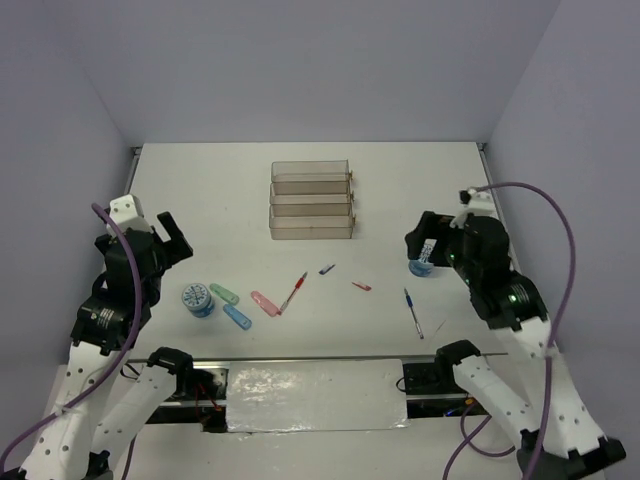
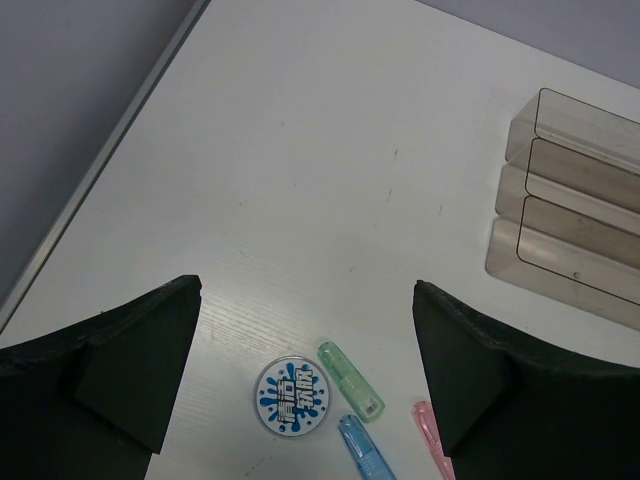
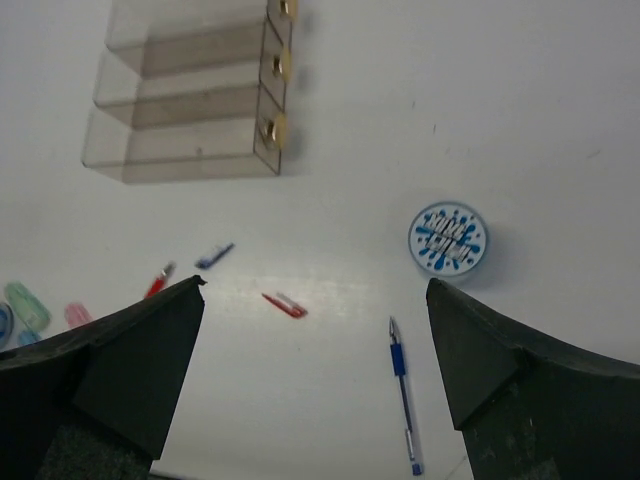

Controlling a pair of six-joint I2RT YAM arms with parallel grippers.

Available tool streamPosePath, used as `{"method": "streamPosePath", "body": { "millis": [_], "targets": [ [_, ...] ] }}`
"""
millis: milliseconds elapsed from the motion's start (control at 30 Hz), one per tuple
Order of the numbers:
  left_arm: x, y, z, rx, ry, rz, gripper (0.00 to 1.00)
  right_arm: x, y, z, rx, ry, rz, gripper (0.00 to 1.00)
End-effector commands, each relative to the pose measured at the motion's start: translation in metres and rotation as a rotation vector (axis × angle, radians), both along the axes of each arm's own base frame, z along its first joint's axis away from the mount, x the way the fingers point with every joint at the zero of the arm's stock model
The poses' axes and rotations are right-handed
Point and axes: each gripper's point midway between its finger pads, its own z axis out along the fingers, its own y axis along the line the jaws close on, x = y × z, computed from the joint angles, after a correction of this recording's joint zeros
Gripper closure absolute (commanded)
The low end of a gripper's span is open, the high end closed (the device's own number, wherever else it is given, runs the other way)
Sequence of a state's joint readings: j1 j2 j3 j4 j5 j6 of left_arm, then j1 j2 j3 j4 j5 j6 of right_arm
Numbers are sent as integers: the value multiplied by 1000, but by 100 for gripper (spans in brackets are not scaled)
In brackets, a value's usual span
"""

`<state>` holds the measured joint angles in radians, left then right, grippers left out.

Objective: Sort the stationery into containers
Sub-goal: Pick up the pen from the center of the board.

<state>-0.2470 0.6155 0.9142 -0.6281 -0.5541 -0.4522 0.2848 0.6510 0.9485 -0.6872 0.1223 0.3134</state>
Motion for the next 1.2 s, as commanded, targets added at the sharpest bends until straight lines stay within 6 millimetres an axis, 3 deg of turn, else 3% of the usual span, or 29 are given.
{"method": "streamPosePath", "body": {
  "millis": [0, 67, 200, 333, 600, 767, 867, 933, 1033, 1167],
  "targets": [
    [2, -1, 6, -13, -34, 3, 1, 0, 24, -71, -30, 260, 92, 0],
    [3, -2, 6, -13, -31, -1, 1, -4, 36, -102, -52, 359, 122, 0],
    [4, -4, 6, -13, -30, -13, 1, -12, 38, -133, -88, 445, 97, 0],
    [4, -6, 6, -15, -31, -25, 1, -16, 40, -141, -100, 509, 94, 0],
    [7, -10, 6, -16, -32, -51, 1, -15, 41, -178, -29, 586, -19, 0],
    [9, -17, 3, -11, -18, -78, 1, -27, 17, -209, -112, 687, -150, 2],
    [10, -23, 3, -9, -17, -105, 1, -34, 25, -222, -84, 732, -128, 2],
    [11, -26, 2, -7, -13, -117, 1, -38, 14, -234, -120, 761, -188, 2],
    [10, -29, 4, -8, -20, -129, 1, -36, 7, -235, -150, 767, -233, 3],
    [11, -33, 2, -2, -12, -146, 1, -41, 9, -250, -180, 856, -215, 4]
  ]
}}
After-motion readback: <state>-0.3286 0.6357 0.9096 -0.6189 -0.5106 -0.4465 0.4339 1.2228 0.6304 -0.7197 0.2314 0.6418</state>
